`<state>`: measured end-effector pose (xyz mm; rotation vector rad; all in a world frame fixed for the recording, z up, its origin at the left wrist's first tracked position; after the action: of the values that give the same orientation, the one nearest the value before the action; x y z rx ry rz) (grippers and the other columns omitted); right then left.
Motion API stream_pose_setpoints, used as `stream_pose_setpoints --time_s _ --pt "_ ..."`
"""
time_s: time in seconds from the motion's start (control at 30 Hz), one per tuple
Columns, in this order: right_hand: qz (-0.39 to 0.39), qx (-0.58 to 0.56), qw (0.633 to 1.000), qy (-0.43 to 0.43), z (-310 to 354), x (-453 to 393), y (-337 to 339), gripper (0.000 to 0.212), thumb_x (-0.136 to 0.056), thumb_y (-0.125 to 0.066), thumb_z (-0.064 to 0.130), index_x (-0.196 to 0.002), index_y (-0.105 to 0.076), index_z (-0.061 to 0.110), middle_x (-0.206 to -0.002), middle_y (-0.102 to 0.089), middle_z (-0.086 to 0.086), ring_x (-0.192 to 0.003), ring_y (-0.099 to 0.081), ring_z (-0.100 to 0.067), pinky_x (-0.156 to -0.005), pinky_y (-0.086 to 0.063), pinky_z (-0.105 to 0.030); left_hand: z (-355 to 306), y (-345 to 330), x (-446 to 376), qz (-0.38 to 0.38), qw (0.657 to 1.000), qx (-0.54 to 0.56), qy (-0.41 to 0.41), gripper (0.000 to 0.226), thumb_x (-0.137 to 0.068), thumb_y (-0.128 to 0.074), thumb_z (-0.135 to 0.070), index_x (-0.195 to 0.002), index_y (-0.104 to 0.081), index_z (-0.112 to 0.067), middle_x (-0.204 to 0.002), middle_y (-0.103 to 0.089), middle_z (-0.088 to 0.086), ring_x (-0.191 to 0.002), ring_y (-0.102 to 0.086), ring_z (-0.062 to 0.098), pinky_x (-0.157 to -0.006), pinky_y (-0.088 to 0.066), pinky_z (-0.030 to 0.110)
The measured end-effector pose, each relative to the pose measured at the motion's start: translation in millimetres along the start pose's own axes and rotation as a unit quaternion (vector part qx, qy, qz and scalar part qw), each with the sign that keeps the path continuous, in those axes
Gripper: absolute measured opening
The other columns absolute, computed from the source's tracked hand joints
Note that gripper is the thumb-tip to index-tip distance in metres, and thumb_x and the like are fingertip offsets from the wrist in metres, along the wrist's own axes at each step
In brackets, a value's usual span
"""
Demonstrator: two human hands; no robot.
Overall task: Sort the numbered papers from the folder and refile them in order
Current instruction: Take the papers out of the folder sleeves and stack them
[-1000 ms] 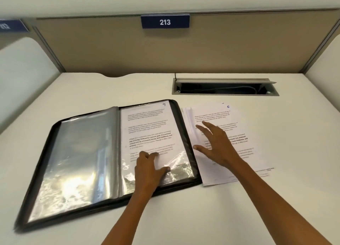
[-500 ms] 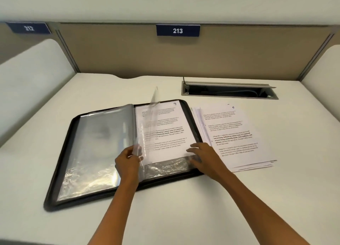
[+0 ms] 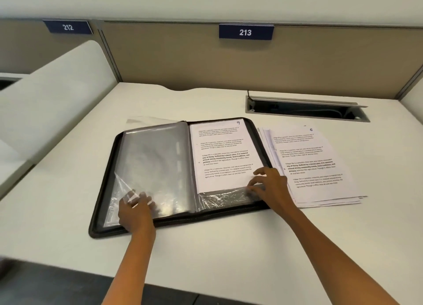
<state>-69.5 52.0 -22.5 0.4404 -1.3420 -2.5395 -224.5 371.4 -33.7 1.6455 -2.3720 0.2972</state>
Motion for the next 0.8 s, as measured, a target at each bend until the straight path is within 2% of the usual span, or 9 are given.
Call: stream_pose_setpoints --time_s 0.1,0.17,0.3,0.37,0.47,0.57,0.63,0.7,0.8 --pt "-0.025 0.024 0.998 0.043 9 -3 10 0.007 -0.081 -0.072 0.025 -0.074 -0.075 0.026 -0.109 -0.060 0.004 -0.110 -0.052 -0.020 -0.082 -0.026 -0.038 1 20 22 -0.075 0.996 -0.031 -0.034 0.027 -0.090 -0.058 -0.006 -0.116 -0.051 -0.013 -0.096 -0.058 0.005 -0.074 -0.058 0.019 -0.072 -0.051 0.033" --pt "-0.046 0.052 0.994 0.079 21 -6 16 0.011 -0.079 -0.067 0.031 -0.073 -0.074 0.026 -0.105 -0.062 0.002 -0.104 -0.057 -0.025 -0.080 -0.029 -0.040 2 29 41 -0.094 0.990 -0.062 -0.080 0.023 -0.088 -0.056 -0.002 -0.106 -0.045 -0.013 -0.092 -0.051 0.003 -0.072 -0.052 0.019 -0.075 -0.046 0.030" --pt "-0.056 0.085 0.988 0.119 41 -13 25 0.018 -0.079 -0.060 0.036 -0.074 -0.073 0.025 -0.106 -0.063 0.001 -0.100 -0.059 -0.026 -0.077 -0.030 -0.041 -3 17 78 -0.013 0.974 -0.103 -0.203 0.028 -0.083 -0.058 0.005 -0.095 -0.038 -0.011 -0.090 -0.042 0.012 -0.065 -0.043 0.023 -0.059 -0.040 0.016" --pt "-0.056 0.100 0.984 0.138 47 -14 28 0.019 -0.081 -0.059 0.036 -0.075 -0.073 0.024 -0.109 -0.063 0.000 -0.102 -0.059 -0.027 -0.077 -0.029 -0.040 -10 -6 96 0.075 0.944 -0.140 -0.288 0.028 -0.082 -0.066 -0.001 -0.093 -0.042 -0.011 -0.089 -0.045 0.013 -0.068 -0.045 0.025 -0.058 -0.040 0.019" --pt "-0.056 0.116 0.979 0.159 54 -16 30 0.020 -0.082 -0.059 0.036 -0.076 -0.072 0.023 -0.110 -0.063 -0.002 -0.105 -0.058 -0.028 -0.079 -0.029 -0.041 -18 -47 114 0.199 0.892 -0.172 -0.366 0.028 -0.078 -0.074 -0.011 -0.094 -0.050 -0.015 -0.090 -0.046 0.001 -0.069 -0.046 0.008 -0.060 -0.038 0.010" --pt "-0.065 0.128 0.974 0.176 60 -14 33 0.029 -0.084 -0.051 0.042 -0.076 -0.071 0.023 -0.111 -0.063 -0.002 -0.105 -0.058 -0.028 -0.080 -0.033 -0.045 -17 -83 120 0.291 0.832 -0.232 -0.411 0.039 -0.075 -0.078 -0.023 -0.104 -0.053 -0.018 -0.104 -0.048 -0.003 -0.087 -0.050 0.004 -0.074 -0.040 0.013" --pt "-0.070 0.128 0.973 0.178 62 -14 35 0.034 -0.084 -0.045 0.045 -0.075 -0.070 0.024 -0.112 -0.063 -0.001 -0.105 -0.057 -0.027 -0.081 -0.033 -0.045 -11 -101 122 0.319 0.776 -0.291 -0.459 0.049 -0.073 -0.078 -0.032 -0.111 -0.052 -0.019 -0.113 -0.049 0.001 -0.100 -0.047 0.015 -0.082 -0.040 0.026" --pt "-0.067 0.129 0.973 0.181 64 -13 37 0.033 -0.084 -0.047 0.044 -0.075 -0.070 0.024 -0.112 -0.063 -0.001 -0.105 -0.057 -0.027 -0.081 -0.034 -0.046 -6 -114 125 0.325 0.730 -0.342 -0.495 0.052 -0.071 -0.079 -0.034 -0.113 -0.052 -0.018 -0.114 -0.052 0.004 -0.103 -0.047 0.018 -0.081 -0.036 0.028" --pt "-0.061 0.141 0.969 0.194 65 -11 36 0.021 -0.080 -0.059 0.037 -0.074 -0.072 0.022 -0.110 -0.064 -0.003 -0.104 -0.058 -0.028 -0.081 -0.036 -0.047 -5 -120 129 0.310 0.704 -0.373 -0.520 0.041 -0.071 -0.079 -0.013 -0.106 -0.058 -0.014 -0.108 -0.057 0.007 -0.093 -0.059 0.026 -0.073 -0.041 0.031"
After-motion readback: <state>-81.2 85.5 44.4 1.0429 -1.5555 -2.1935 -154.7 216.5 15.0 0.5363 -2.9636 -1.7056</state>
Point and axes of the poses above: each hand's wrist, its own x-axis away from the middle knuckle, its own y-axis out of the back of the hand, z = x × y, the point moved 5 cm from there along -x, towards the middle knuckle
